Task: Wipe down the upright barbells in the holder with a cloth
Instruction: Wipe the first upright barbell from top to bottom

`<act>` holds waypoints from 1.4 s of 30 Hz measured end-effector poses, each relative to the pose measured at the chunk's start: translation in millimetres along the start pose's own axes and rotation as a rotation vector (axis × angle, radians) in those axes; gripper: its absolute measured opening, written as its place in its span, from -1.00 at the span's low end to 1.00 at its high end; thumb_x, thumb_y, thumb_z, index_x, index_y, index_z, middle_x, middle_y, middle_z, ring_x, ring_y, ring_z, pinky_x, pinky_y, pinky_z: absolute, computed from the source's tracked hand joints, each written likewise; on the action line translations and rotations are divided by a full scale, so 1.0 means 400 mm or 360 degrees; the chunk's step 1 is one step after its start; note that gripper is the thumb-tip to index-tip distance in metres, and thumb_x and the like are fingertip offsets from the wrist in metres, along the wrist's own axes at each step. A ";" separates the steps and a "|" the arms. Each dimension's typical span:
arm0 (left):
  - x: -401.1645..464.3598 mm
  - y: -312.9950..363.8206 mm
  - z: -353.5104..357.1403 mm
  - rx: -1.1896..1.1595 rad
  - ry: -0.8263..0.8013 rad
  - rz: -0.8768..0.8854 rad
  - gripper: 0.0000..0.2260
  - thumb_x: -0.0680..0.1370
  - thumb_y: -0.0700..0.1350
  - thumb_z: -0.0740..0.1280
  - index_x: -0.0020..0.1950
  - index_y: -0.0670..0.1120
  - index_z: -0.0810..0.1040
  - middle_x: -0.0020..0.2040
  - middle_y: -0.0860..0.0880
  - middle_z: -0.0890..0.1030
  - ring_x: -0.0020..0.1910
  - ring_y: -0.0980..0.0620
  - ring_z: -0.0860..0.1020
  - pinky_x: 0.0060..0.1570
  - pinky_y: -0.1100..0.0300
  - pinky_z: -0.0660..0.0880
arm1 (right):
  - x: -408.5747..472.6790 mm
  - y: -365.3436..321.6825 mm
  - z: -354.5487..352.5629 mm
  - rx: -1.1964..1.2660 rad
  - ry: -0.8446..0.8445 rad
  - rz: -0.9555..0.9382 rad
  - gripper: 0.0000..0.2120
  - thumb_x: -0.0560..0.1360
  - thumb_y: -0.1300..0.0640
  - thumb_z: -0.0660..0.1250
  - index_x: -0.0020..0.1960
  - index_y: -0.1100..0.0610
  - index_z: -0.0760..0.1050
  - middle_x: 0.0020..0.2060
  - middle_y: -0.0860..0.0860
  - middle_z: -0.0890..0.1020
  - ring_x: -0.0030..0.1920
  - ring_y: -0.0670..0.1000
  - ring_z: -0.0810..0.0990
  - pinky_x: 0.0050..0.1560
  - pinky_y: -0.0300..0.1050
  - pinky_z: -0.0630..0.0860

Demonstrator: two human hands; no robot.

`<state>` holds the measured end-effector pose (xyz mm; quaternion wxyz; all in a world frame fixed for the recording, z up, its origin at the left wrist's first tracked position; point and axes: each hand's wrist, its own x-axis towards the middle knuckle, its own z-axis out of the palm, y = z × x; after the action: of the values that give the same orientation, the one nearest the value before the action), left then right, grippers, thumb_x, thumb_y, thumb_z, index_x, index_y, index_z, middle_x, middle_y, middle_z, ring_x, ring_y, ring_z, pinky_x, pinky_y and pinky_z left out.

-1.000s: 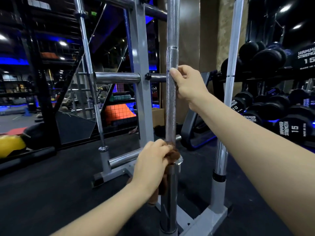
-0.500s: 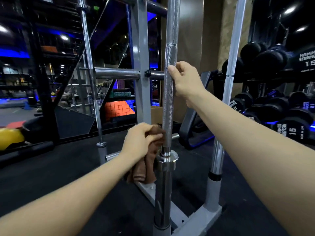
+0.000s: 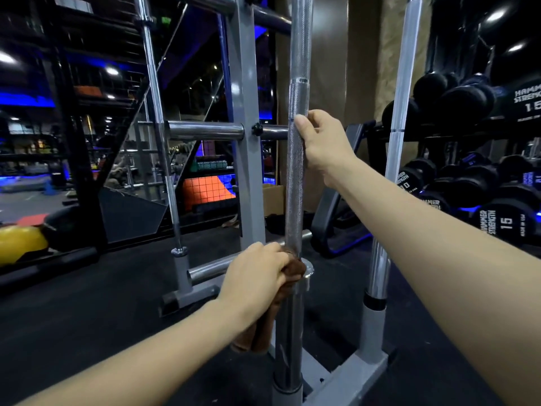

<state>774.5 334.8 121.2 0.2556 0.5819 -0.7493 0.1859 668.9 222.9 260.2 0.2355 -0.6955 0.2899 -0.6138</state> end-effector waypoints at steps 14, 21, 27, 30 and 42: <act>0.044 0.059 0.020 0.0224 -0.0035 0.0006 -0.72 0.57 0.14 0.20 0.16 0.05 0.58 0.09 0.05 0.54 0.13 0.02 0.45 -0.11 0.12 0.40 | -0.004 -0.011 -0.006 0.0007 -0.0041 -0.0026 -0.81 0.61 0.04 0.20 -0.15 0.07 0.39 -0.24 0.09 0.52 -0.23 0.06 0.45 -0.17 0.03 0.45; 0.031 0.060 -0.018 -0.0063 -0.0208 0.0038 -0.78 0.55 -0.03 0.29 0.17 0.10 0.60 0.09 0.09 0.60 0.09 0.08 0.50 0.08 0.17 0.42 | -0.006 -0.018 -0.025 0.0050 -0.0172 0.0002 -0.85 0.62 0.04 0.18 0.00 0.12 0.42 -0.14 0.06 0.58 -0.19 0.00 0.51 -0.15 -0.03 0.48; 0.121 0.139 0.053 -0.0153 -0.0266 -0.0295 -0.82 0.60 -0.15 0.23 0.07 0.02 0.60 -0.03 0.02 0.63 -0.11 0.06 0.58 -0.16 0.28 0.43 | 0.005 -0.012 -0.034 0.0116 -0.0266 0.0029 -0.86 0.61 0.03 0.19 0.01 0.10 0.42 -0.27 -0.08 0.47 -0.31 -0.07 0.42 -0.27 -0.16 0.36; 0.107 0.123 0.063 -0.0058 -0.0351 -0.0314 -0.91 0.60 -0.04 0.23 -0.07 0.05 0.51 -0.06 0.02 0.62 -0.06 0.00 0.59 -0.09 0.16 0.51 | 0.009 -0.012 -0.036 0.0104 -0.0311 0.0018 -0.85 0.61 0.03 0.20 0.00 0.12 0.42 -0.30 -0.04 0.47 -0.31 -0.04 0.43 -0.22 -0.06 0.43; 0.105 0.128 0.056 0.0244 -0.0344 -0.0297 -0.90 0.56 -0.07 0.25 0.00 0.01 0.56 0.00 -0.01 0.60 0.01 -0.05 0.56 -0.03 0.06 0.50 | 0.009 0.000 -0.032 0.0196 -0.0355 0.0065 -0.78 0.61 0.03 0.19 0.08 0.19 0.43 -0.25 0.02 0.51 -0.27 0.02 0.45 -0.22 -0.02 0.44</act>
<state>713.3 302.4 129.5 0.1444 0.6834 -0.6988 0.1542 656.5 220.7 264.5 0.3210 -0.7377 0.2378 -0.5442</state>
